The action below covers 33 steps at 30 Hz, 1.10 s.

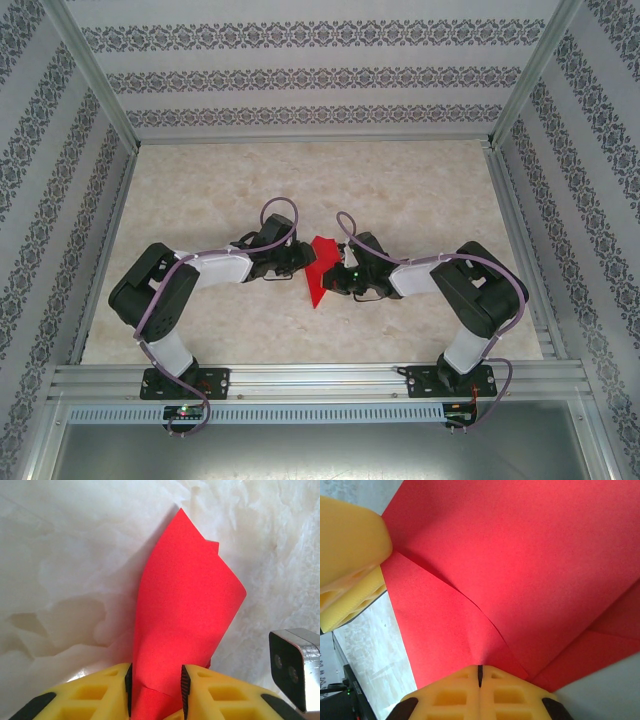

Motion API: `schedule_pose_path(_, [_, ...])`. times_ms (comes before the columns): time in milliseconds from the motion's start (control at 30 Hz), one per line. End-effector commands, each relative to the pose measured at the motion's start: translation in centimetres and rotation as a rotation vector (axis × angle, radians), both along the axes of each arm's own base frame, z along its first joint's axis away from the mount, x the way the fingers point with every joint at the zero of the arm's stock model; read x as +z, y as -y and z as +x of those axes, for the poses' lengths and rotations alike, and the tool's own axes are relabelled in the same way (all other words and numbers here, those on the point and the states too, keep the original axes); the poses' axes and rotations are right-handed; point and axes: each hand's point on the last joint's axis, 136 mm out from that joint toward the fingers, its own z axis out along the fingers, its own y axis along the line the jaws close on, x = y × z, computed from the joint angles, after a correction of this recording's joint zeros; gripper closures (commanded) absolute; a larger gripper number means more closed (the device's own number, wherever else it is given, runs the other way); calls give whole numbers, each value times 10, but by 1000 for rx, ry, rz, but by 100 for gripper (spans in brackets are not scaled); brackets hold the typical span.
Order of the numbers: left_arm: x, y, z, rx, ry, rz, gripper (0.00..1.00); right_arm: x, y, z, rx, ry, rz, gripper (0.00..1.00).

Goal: Fold a paper plane with a square sheet of paper (pick it up from the middle)
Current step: Fold the wing for the fifth time at the center of the table.

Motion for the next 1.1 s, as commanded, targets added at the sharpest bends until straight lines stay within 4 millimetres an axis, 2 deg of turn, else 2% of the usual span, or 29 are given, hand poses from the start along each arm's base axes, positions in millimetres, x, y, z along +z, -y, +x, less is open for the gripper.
schedule_pose_path(0, [1,5,0,-32,18,15,75,-33,24,-17,-33,-98,-107,100])
schedule_pose_path(367, [0,4,-9,-94,13,84,95,-21,22,-9,-40,-66,-105,100])
schedule_pose_path(600, [-2,4,-16,-180,29,209,97,-6,23,-4,-48,-33,-108,100])
schedule_pose_path(967, [-7,6,-16,-198,29,258,97,4,23,1,-64,-15,-98,91])
schedule_pose_path(1067, [-9,4,-16,-198,26,272,97,7,21,2,-61,-22,-83,86])
